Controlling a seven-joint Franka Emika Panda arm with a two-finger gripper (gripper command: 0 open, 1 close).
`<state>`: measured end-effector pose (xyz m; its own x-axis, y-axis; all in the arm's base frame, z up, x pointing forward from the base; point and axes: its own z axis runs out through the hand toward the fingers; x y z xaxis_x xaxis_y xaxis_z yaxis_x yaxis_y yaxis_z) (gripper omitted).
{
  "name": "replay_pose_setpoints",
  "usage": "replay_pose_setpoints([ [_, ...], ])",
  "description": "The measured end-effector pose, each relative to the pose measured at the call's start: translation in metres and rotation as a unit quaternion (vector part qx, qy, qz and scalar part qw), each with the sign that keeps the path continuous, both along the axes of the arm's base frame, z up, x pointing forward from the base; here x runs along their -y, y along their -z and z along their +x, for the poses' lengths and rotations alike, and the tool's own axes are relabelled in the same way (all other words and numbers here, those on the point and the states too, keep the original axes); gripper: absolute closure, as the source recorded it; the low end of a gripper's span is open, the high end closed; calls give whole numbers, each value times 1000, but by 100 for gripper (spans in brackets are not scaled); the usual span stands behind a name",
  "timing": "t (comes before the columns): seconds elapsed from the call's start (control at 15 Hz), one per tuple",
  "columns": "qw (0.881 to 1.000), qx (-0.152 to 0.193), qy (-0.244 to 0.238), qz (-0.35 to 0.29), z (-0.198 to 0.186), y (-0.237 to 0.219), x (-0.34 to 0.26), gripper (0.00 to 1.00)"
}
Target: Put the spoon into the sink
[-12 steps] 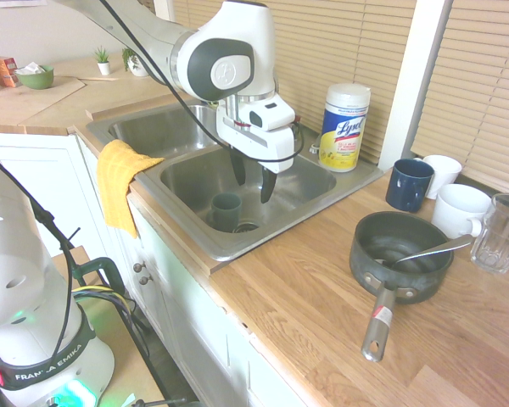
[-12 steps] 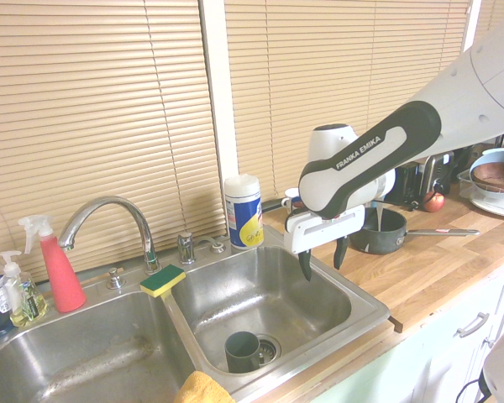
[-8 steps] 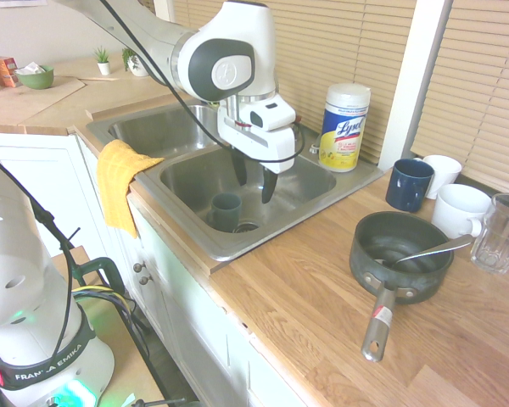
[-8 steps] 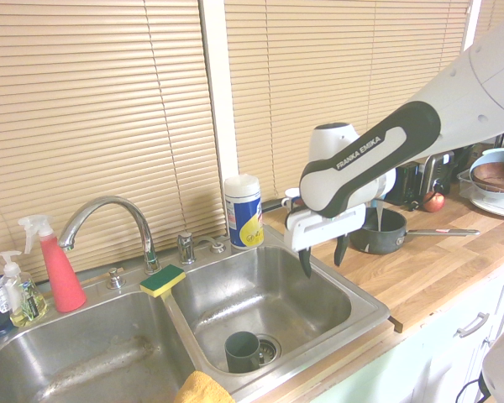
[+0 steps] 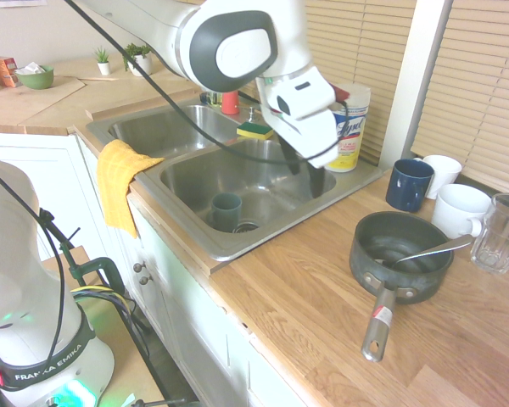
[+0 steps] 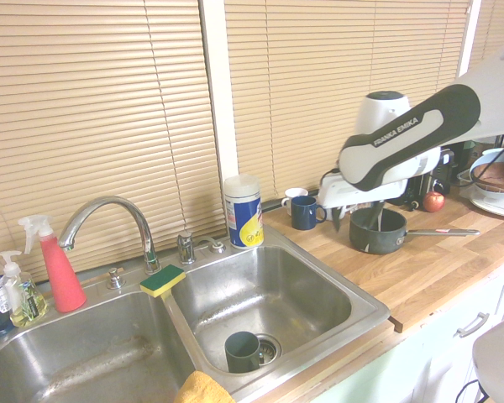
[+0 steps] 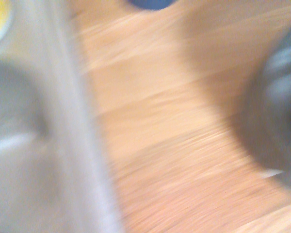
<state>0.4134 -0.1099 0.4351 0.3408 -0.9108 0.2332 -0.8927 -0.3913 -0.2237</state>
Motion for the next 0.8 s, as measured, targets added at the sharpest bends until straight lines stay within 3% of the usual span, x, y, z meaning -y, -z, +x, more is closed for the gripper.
replay_pose_setpoints([
  [0.33,997,30,72,-3,-2,16,71,0],
  [0.8,991,40,130,-16,39,57,138,0],
])
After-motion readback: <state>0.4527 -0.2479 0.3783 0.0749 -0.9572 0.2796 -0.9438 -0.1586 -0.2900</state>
